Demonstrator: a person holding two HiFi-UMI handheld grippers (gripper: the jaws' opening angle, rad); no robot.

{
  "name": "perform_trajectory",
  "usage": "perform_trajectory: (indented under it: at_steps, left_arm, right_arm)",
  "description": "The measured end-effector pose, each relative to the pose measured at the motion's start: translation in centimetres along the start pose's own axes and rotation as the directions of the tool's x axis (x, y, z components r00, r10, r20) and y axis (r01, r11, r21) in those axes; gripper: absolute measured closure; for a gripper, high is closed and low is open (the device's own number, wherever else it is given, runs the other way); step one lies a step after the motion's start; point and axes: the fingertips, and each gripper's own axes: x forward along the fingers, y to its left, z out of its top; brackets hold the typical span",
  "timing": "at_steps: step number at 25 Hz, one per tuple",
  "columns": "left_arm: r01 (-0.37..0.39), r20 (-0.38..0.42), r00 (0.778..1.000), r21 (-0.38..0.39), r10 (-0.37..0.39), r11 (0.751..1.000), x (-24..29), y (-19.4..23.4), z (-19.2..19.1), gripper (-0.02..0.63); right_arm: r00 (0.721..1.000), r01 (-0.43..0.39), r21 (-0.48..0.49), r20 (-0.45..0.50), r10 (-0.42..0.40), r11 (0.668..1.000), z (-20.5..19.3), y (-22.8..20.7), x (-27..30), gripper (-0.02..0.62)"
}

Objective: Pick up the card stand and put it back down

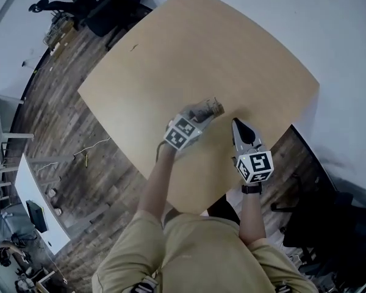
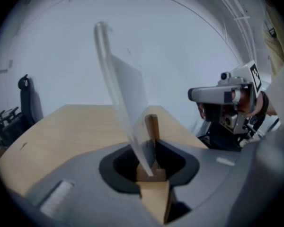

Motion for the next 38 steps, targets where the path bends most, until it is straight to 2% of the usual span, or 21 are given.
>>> perform_trajectory:
  at_steps: [4, 9, 13, 18, 22, 25, 28, 38]
  left_arm:
    - [-0.098, 0.047, 0.994, -0.031, 0.100, 0.995, -4.1, -3.1, 3.0, 0.508]
    - [-0.211, 0.103, 0.970, -0.100, 0.222, 0.972, -10.6, -6.0, 4.9, 0.507]
    - [-0.306, 0.154, 0.931, -0.160, 0.330, 0.939, -16.8, -8.9, 6.2, 0.506]
    - [-0.396, 0.200, 0.878, -0.206, 0.435, 0.895, -22.6, -11.8, 6.9, 0.507]
    - [-0.406, 0.255, 0.847, -0.258, 0.467, 0.877, -26.6, -13.1, 6.9, 0.506]
    - [-0.413, 0.296, 0.825, -0.263, 0.480, 0.872, -28.4, -14.2, 7.2, 0.506]
    - [-0.439, 0.337, 0.793, -0.262, 0.508, 0.860, -30.3, -15.0, 6.9, 0.506]
    - [-0.514, 0.486, 0.653, -0.278, 0.580, 0.811, -38.0, -16.4, 5.9, 0.506]
  right_arm:
    - [0.998, -0.035, -0.029, 0.051, 0.036, 0.999, 2.6, 1.7, -3.7, 0.592]
    - [0.991, -0.085, -0.092, 0.092, 0.094, 0.992, 6.0, 5.4, -6.2, 0.592]
    - [0.979, -0.123, -0.129, 0.148, 0.141, 0.984, 9.5, 9.1, -8.3, 0.592]
    - [0.969, -0.138, -0.155, 0.185, 0.166, 0.978, 11.4, 12.9, -10.3, 0.592]
    - [0.965, -0.132, -0.195, 0.198, 0.171, 0.972, 12.3, 16.4, -11.1, 0.592]
    - [0.960, -0.113, -0.227, 0.225, 0.164, 0.967, 13.4, 17.8, -12.1, 0.592]
    - [0.960, -0.079, -0.225, 0.245, 0.135, 0.971, 14.1, 19.0, -13.2, 0.592]
    - [0.970, 0.016, -0.237, 0.241, 0.042, 0.971, 12.9, 24.6, -15.8, 0.592]
